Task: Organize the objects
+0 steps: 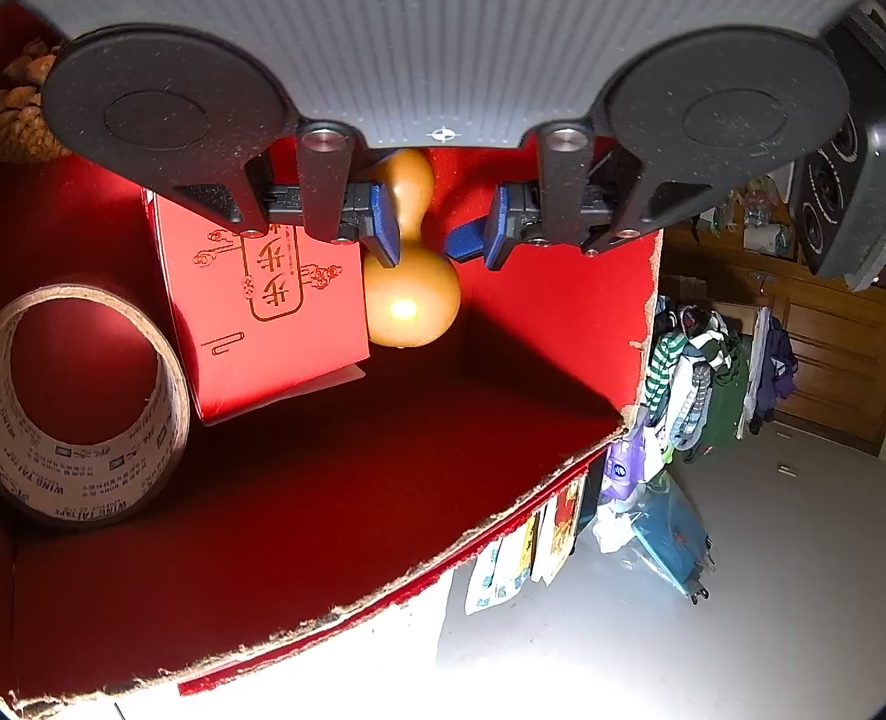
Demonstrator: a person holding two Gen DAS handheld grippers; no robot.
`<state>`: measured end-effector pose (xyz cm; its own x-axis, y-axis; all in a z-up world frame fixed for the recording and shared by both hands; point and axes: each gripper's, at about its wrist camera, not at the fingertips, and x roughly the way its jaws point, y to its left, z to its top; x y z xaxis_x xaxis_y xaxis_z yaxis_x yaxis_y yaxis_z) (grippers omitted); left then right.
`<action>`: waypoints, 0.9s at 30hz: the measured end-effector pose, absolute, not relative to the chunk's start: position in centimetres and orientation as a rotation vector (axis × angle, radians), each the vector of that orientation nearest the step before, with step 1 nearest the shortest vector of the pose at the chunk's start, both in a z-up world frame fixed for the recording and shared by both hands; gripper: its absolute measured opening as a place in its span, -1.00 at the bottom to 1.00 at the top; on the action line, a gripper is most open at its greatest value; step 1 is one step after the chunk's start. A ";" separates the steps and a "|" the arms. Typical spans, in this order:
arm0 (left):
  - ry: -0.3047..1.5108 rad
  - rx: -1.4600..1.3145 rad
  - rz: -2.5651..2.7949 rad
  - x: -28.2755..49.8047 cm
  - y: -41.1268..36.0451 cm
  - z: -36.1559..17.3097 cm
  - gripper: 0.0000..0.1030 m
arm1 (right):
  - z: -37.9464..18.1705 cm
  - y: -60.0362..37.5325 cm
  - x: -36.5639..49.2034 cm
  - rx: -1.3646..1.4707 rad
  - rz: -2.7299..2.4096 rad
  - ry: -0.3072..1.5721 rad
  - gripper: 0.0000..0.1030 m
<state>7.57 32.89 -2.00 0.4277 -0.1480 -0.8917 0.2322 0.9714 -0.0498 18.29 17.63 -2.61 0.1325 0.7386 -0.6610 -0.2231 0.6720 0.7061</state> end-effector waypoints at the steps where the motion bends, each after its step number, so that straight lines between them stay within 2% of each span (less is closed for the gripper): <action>1: 1.104 0.085 -0.238 7.5 33.0 -2.0 0.43 | -2.6 17.6 18.3 0.504 0.741 1.253 -0.27; 27: 1.099 0.078 -0.091 6.1 34.9 -1.2 0.56 | -2.5 17.4 17.9 0.489 0.722 1.207 -0.27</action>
